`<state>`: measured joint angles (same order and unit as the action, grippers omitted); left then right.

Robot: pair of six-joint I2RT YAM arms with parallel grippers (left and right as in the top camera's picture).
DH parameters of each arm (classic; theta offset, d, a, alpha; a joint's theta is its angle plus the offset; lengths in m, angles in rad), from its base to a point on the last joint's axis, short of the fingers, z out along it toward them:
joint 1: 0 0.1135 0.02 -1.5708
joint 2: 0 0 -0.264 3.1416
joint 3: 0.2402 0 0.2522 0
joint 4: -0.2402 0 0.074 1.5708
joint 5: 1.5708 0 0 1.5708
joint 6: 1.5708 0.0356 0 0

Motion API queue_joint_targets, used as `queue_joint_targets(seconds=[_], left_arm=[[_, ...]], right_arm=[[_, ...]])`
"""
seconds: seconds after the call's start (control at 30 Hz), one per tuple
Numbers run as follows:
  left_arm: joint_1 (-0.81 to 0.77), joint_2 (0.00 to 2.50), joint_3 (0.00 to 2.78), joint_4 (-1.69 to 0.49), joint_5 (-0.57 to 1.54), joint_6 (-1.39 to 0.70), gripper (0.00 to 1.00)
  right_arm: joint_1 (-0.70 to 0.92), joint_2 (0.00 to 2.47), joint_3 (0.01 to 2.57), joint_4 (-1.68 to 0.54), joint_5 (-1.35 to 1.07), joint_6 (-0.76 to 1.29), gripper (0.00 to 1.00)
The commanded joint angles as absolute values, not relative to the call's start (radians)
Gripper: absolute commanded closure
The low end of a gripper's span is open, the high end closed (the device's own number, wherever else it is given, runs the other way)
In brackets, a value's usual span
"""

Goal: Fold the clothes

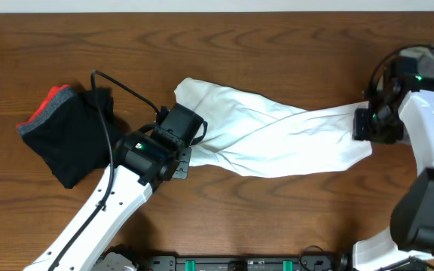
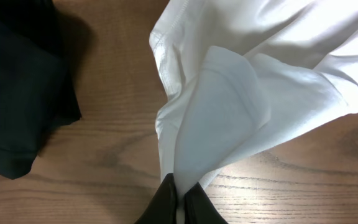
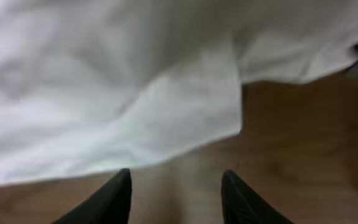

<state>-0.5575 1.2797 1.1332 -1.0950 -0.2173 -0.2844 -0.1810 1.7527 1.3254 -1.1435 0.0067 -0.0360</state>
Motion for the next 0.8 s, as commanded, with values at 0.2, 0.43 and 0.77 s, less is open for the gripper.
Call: queue_joint_targets(seconds=[0.2, 0.43, 0.77], left_arm=[[-0.556, 1.267, 1.15, -1.097, -0.237, -0.282, 0.94], [-0.556, 1.267, 1.15, -1.097, -0.237, -0.282, 0.94], [-0.556, 1.267, 1.15, -1.097, -0.237, -0.282, 0.94]], right_arm=[[-0.191, 1.837, 1.316, -1.156, 0.076, 0.014, 0.56], [-0.19, 1.852, 1.198, -1.037, 0.075, 0.014, 0.46], [-0.189, 1.852, 1.048, -0.839, -0.017, 0.029, 0.57]])
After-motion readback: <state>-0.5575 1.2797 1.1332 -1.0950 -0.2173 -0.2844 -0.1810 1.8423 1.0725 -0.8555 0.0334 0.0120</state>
